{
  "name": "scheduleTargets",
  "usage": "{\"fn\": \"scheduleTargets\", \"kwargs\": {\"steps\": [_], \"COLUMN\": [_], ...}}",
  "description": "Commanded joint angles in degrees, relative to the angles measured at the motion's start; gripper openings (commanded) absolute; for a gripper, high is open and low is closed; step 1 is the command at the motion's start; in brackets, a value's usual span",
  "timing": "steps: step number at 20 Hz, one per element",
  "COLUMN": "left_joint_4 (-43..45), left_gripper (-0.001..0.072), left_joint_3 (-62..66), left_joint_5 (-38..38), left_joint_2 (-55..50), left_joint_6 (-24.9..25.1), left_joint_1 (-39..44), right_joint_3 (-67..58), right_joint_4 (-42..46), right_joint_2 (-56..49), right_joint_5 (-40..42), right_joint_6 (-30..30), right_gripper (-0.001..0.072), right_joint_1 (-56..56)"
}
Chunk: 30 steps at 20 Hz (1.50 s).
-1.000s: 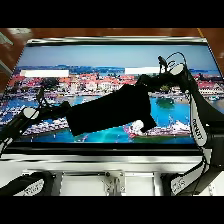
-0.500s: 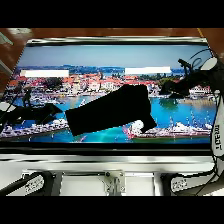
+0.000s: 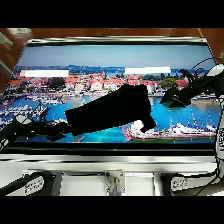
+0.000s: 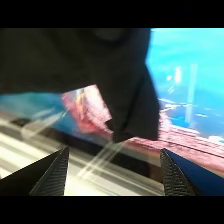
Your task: Fold the shirts.
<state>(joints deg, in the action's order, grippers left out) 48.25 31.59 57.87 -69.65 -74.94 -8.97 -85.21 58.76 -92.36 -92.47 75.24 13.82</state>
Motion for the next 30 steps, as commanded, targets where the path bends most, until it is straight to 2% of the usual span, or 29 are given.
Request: {"fn": "scheduleTargets", "kwargs": {"steps": [1, 4, 5, 8, 9, 12, 17, 22, 25, 26, 27, 28, 30], "left_joint_4": [-5.7, -8.5, -8.9, -10.9, -11.6, -12.5, -12.5, -12.5, -12.5, -12.5, -12.5, -12.5, -12.0], "left_gripper": [0.0711, 0.0707, 0.0667, 0.0135, 0.0046, 0.0042, 0.0042, 0.0042, 0.0042, 0.0042, 0.0042, 0.0042, 0.0040], "left_joint_3": [-1.4, -1.4, -1.4, -1.4, -1.2, -0.4, -0.3, -0.3, -0.3, -0.2, -0.2, 0.0, 2.0], "left_joint_5": [-8.6, -11.0, -11.0, -10.5, -9.2, -4.8, -4.2, -4.2, -4.2, -4.3, -4.2, -4.2, -4.2], "left_joint_2": [-1.5, -3.4, -4.1, -4.6, -4.5, -4.4, -1.3, 1.6, 2.0, 2.0, 2.0, 2.2, 3.4], "left_joint_6": [0.4, 1.0, 1.0, 1.1, 2.3, 5.5, 5.5, 5.4, 5.4, 5.5, 5.5, 5.5, 5.5], "left_joint_1": [5.3, 8.0, 8.7, 10.1, 10.1, 10.1, 10.1, 10.1, 10.1, 10.1, 10.1, 10.1, 9.8], "right_joint_3": [1.1, 1.1, 1.1, 1.1, 1.1, 4.0, 11.8, 11.9, 11.9, 11.9, 11.8, 11.8, 11.8], "right_joint_4": [-1.2, -0.4, -0.3, 3.4, 6.5, 8.8, 5.7, 3.1, 3.1, 3.1, 3.0, 3.0, 3.0], "right_joint_2": [-0.2, -0.2, -0.2, -0.2, -0.3, -1.2, -4.5, -9.3, -11.0, -11.0, -10.7, -9.9, -6.1], "right_joint_5": [3.1, 4.4, 4.5, 4.4, 4.5, 4.9, 12.0, 18.6, 18.8, 18.4, 18.1, 17.7, 17.6], "right_joint_6": [-1.0, -1.0, -0.9, 0.2, 1.3, 3.4, 3.3, 3.7, 5.2, 5.2, 5.2, 5.8, 4.4], "right_gripper": [0.0673, 0.0674, 0.0674, 0.0675, 0.0675, 0.0675, 0.0675, 0.0675, 0.0658, 0.0479, 0.0217, 0.0087, 0.0080], "right_joint_1": [-2.1, -3.0, -2.9, -2.9, -2.9, -3.0, -6.8, -12.3, -13.7, -13.7, -13.7, -13.5, -13.5]}}
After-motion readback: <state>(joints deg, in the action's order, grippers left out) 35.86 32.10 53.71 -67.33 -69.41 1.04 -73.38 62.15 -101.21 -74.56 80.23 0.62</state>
